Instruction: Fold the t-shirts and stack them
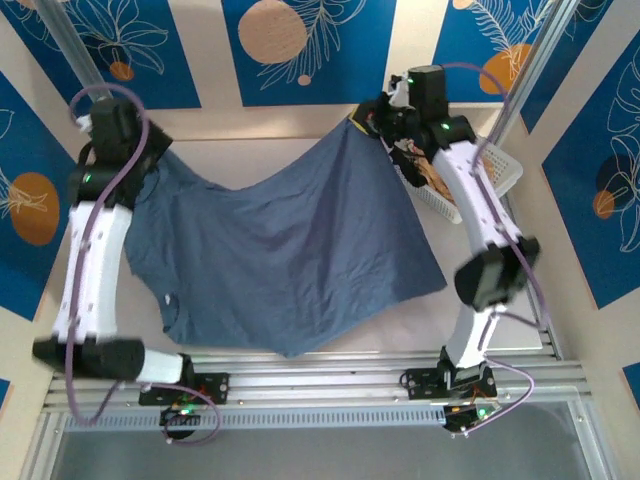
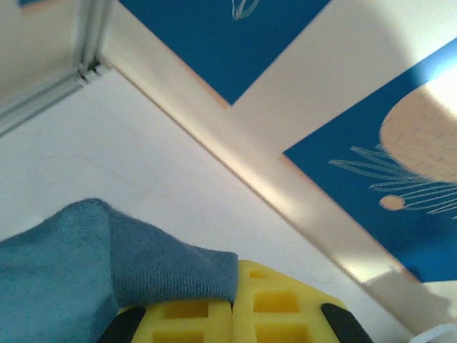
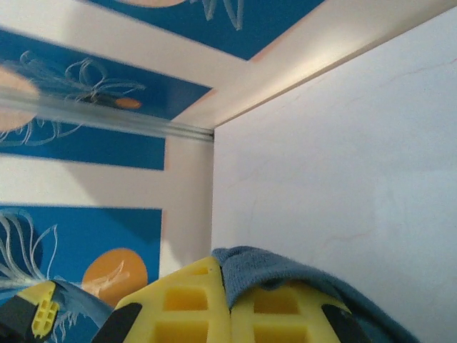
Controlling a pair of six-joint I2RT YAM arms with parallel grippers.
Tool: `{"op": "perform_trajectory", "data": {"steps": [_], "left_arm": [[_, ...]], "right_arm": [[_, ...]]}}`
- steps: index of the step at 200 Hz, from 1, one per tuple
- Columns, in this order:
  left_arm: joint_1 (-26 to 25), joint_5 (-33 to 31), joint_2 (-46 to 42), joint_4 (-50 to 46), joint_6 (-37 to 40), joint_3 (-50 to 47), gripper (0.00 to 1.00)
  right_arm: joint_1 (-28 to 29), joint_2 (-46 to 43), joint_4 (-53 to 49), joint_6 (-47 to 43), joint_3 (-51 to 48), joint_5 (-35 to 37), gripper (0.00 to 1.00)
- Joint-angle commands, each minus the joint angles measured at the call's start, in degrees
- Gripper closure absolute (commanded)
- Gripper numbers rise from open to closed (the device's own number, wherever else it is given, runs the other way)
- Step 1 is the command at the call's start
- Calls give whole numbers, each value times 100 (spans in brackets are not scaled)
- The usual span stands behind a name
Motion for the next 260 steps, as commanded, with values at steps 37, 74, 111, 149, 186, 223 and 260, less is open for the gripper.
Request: {"op": "perform_trajectory", "data": {"steps": [37, 74, 111, 149, 186, 223, 260], "left_arm": [[392, 1047, 1902, -399, 583, 4509, 100], [292, 1232, 920, 403, 840, 4547, 100], [85, 854, -768, 583, 1067, 2790, 100], [-104, 883, -2456, 53, 219, -927, 100], [-411, 1324, -3722, 234, -973, -4724, 100], [-1176, 1808, -3959, 760, -2409, -7272, 100], [-1805, 1616, -3945, 635, -2986, -7975, 100]], "right_arm": [[-559, 1762, -260, 875, 4036, -605, 100], [-856, 526, 781, 975, 2521, -541, 100], [-908, -242, 500, 642, 1539, -469, 100], [-609, -775, -101, 150, -258, -243, 100], [-349, -944, 270, -188, -2539, -259, 100], [-130, -532, -73, -554, -3739, 54, 100], [-76, -543, -812, -678, -4444, 691, 100]]}}
